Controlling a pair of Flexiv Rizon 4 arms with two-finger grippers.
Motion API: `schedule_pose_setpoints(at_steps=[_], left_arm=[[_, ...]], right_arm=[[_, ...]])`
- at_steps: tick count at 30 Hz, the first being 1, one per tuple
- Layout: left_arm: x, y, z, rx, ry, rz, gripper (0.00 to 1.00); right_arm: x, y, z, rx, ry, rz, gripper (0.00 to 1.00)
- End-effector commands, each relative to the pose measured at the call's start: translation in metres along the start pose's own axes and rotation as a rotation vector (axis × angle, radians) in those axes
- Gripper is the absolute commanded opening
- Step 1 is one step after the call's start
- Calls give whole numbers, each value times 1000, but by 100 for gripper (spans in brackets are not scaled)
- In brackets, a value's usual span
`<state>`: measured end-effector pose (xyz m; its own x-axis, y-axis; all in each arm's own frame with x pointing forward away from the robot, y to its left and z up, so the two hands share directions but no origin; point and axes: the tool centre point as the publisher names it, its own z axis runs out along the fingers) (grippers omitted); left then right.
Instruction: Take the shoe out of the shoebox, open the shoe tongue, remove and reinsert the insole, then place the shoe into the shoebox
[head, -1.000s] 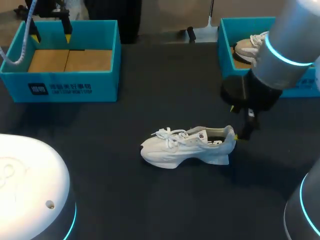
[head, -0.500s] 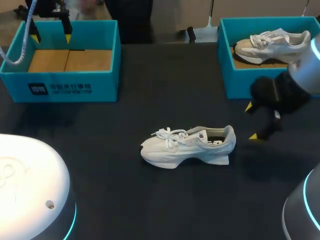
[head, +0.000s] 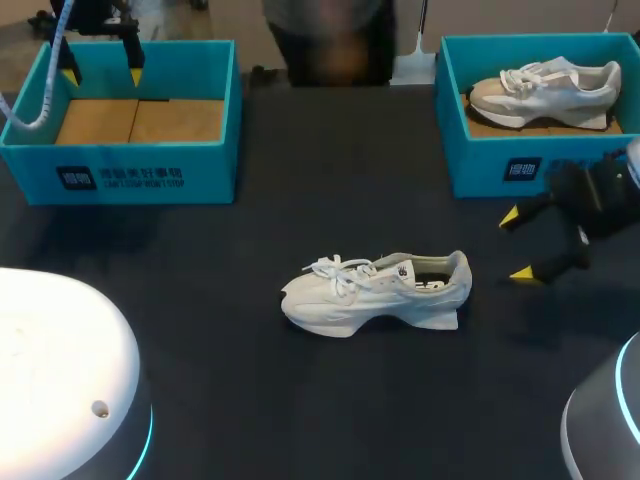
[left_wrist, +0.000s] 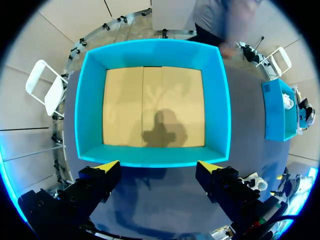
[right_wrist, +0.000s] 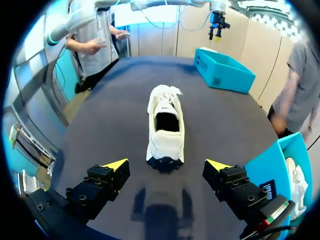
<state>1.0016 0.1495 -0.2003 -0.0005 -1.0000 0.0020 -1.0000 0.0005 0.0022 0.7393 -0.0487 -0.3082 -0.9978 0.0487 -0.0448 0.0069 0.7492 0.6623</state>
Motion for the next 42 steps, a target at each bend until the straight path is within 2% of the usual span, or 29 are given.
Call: schedule_pose_setpoints(at_steps=[1,7,24,31,42], left_arm=[[0,1,0,1,-1,0,100],[0,1,0,1,-1,0,100],[0,1,0,1,-1,0,100],[0,1,0,1,-1,0,100],[0,1,0,1,-1,0,100]], right_arm=[[-7,-13,8,-122,-1,13,100],[-8,-23,12,-175,-24,-9,100],[-8,-23,12,-175,-24,-9,100],[-5,-17,37,-189,-40,-30,100],[-5,-38,73,-196,-10,15,100]])
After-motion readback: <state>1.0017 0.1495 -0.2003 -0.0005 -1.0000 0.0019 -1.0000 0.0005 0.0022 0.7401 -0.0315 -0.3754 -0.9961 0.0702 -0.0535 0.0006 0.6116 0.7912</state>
